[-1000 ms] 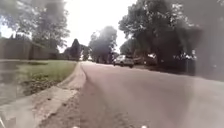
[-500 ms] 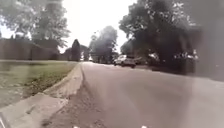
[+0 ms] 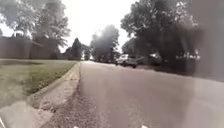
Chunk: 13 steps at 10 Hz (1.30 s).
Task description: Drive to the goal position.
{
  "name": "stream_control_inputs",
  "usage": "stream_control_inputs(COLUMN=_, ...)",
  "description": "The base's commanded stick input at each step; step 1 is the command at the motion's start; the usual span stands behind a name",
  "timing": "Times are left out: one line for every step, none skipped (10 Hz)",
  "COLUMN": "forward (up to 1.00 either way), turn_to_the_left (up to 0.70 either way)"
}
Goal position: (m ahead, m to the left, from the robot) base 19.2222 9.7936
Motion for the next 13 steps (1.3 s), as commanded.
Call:
stream_control_inputs(forward=1.00, turn_to_the_left=0.40)
stream_control_inputs(forward=1.00, turn_to_the_left=0.40)
stream_control_inputs(forward=1.00, turn_to_the_left=0.40)
stream_control_inputs(forward=1.00, turn_to_the_left=0.39)
stream_control_inputs(forward=1.00, turn_to_the_left=0.10)
stream_control_inputs(forward=1.00, turn_to_the_left=0.00)
stream_control_inputs(forward=1.00, turn_to_the_left=0.00)
stream_control_inputs(forward=1.00, turn_to_the_left=0.00)
stream_control_inputs(forward=1.00, turn_to_the_left=0.00)
stream_control_inputs(forward=1.00, turn_to_the_left=0.00)
stream_control_inputs(forward=1.00, turn_to_the_left=0.00)
stream_control_inputs(forward=1.00, turn_to_the_left=0.00)
stream_control_inputs(forward=1.00, turn_to_the_left=0.00)
